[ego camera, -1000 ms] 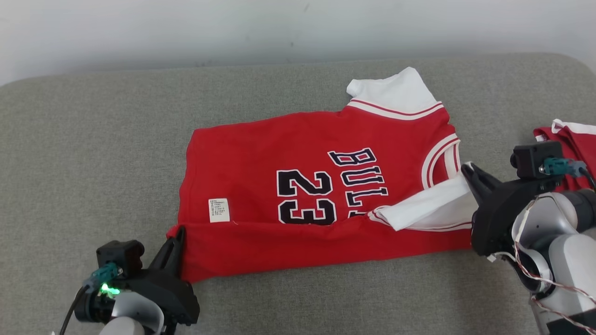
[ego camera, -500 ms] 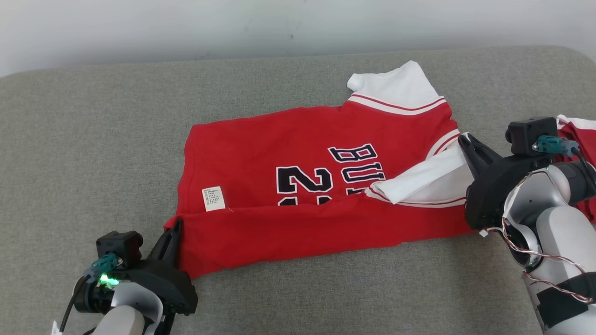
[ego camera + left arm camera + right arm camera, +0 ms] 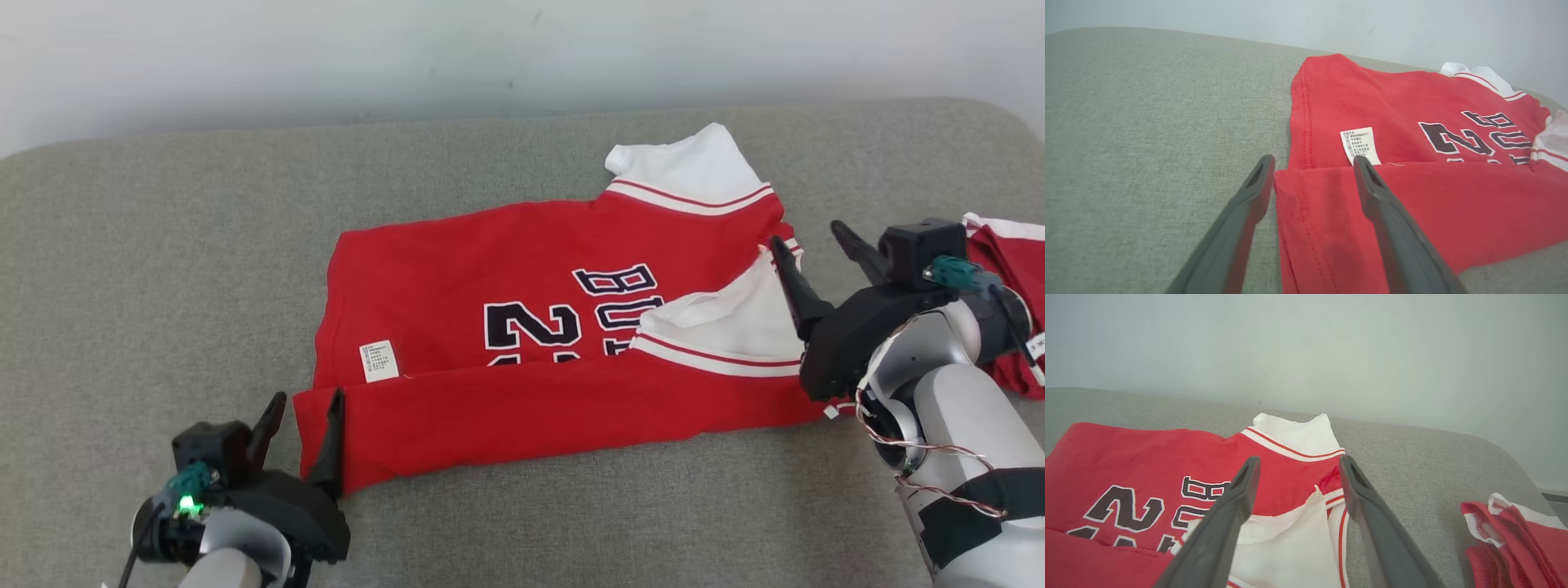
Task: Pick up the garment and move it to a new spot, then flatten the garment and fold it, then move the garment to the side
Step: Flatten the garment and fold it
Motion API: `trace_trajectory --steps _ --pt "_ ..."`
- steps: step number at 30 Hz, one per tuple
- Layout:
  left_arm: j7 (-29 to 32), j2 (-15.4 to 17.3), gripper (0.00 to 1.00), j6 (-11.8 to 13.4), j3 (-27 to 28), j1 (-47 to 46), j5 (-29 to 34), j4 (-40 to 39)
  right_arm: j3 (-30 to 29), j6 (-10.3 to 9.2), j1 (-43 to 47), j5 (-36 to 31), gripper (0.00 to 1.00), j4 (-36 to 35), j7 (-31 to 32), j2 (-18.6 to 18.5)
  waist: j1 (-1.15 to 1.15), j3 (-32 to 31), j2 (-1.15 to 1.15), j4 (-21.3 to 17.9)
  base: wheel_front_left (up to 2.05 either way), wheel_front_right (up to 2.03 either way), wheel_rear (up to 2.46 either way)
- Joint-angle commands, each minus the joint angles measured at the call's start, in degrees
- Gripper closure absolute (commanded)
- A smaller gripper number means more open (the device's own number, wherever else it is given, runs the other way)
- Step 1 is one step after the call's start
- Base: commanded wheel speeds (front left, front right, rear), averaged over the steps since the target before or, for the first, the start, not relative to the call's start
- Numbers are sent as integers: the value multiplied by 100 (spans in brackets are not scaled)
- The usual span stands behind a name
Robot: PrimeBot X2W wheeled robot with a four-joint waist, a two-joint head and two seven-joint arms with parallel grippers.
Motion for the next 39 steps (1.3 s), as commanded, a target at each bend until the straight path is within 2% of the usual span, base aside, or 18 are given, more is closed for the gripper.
trace_trajectory --steps 1,8,14,25,34,35,36,37,38,39 --pt "-58 13 0 41 19 116 63 -10 -44 -14 42 17 0 20 -56 17 0 -79 -1 -11 0 0 0" --pt "-231 43 0 231 74 599 94 -228 -529 -14 677 75 0 62 332 -4 0 -324 -1 -14 0 0 0" --pt "-108 9 0 326 -60 702 157 -205 -855 -14 1012 -91 0 145 773 46 0 -203 -1 -42 0 0 0" --pt "-25 -108 0 566 -278 415 387 38 -1215 -14 669 -410 0 871 932 397 0 146 -1 41 0 0 0" --pt "24 -174 0 526 -347 302 331 219 -1324 -14 692 -543 0 1447 1429 598 0 287 -1 95 0 0 0" --pt "47 -180 48 506 -354 299 308 240 -1335 -14 714 -495 0 1468 1469 634 0 295 -1 92 0 0 0" --pt "82 -199 100 471 -363 306 262 263 -1320 -14 732 -459 6 1486 1515 659 0 300 -1 87 0 0 0" --pt "120 -208 100 426 -377 318 236 294 -1304 -14 757 -442 27 1497 1547 666 0 301 -1 79 0 0 0" --pt "122 -206 100 396 -381 321 210 315 -1289 -14 785 -478 59 1489 1546 645 0 297 -1 70 0 0 0" --pt "117 -207 100 387 -384 321 197 331 -1283 -14 815 -497 100 1466 1501 630 0 288 -1 62 0 0 0"
